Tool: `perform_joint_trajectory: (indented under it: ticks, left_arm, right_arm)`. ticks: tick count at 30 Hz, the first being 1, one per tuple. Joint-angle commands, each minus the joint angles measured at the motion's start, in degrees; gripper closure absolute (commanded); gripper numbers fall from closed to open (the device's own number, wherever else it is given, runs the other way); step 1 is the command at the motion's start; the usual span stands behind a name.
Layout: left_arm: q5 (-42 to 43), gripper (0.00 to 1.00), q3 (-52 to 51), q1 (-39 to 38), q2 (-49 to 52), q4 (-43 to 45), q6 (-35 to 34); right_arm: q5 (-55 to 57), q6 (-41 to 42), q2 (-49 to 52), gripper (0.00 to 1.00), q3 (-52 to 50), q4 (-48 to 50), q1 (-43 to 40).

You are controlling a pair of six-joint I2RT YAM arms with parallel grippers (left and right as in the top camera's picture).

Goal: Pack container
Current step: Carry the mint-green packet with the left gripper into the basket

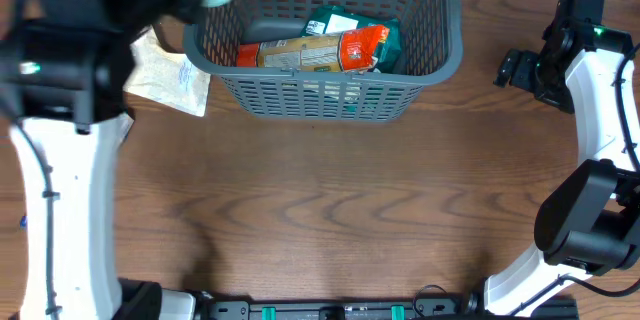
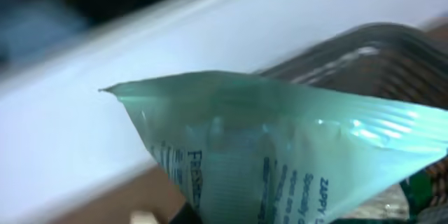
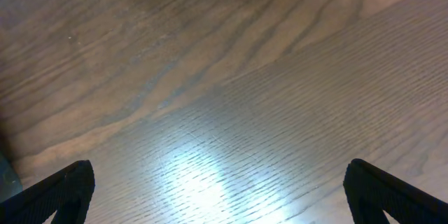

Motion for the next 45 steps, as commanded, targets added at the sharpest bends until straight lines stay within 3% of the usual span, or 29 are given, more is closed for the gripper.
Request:
perform_joint_trajectory:
  ticks: [1, 6, 12, 21, 22, 24, 27, 30, 33, 38, 45]
  left_arm:
    - [2.95, 0.94, 0.68, -6.14, 4.15, 4.46, 21.22]
    - [2.95, 0.94, 0.68, -8.94, 12.57, 9.03, 24.02]
    - [2.95, 0.94, 0.68, -8.83, 24.3, 4.42, 23.45]
    - [1.25, 0.94, 0.35, -8.83, 34.29, -0.31, 20.98]
    - [1.03, 0.9, 0.35, -8.83, 34.99, -0.74, 20.94]
    - [0.76, 0.62, 0.35, -8.83, 36.22, -1.6, 20.57]
    - [0.79, 0.53, 0.35, -8.83, 36.85, -2.4, 20.59]
    - [0.76, 0.34, 0.35, -8.83, 36.33, -2.56, 20.59]
    - [0.76, 0.25, 0.37, -8.83, 35.21, -3.13, 20.59]
    - [0.02, 0.23, 0.37, -8.85, 28.92, -3.67, 20.59]
    - [-11.47, 0.2, 0.37, -8.59, 12.5, -2.01, 21.64]
  right_arm:
    - [0.79, -1.31, 0.31, 0.01, -0.24, -0.26, -0.24]
    - [0.79, -1.36, 0.31, 0.01, -0.24, -0.37, -0.24]
    - [0.81, -3.26, 0.31, 0.01, -0.24, -0.68, -0.24]
    - [0.81, -3.93, 0.31, 0.01, -0.24, -0.92, -0.24]
    - [0.81, -4.2, 0.31, 0.01, -0.24, -0.92, -0.24]
    - [0.81, -4.57, 0.31, 0.01, -0.24, -0.98, -0.24]
    - [0.83, -4.76, 0.31, 0.01, -0.24, -1.18, -0.24]
    - [0.81, -4.76, 0.31, 0.01, -0.24, -1.36, -0.24]
    - [0.83, -4.76, 0.31, 0.01, -0.24, -1.42, -0.24]
    - [0.81, -4.76, 0.31, 0.01, -0.24, -1.57, -0.24]
    - [0.83, -4.76, 0.31, 0.01, -0.24, -1.55, -0.24]
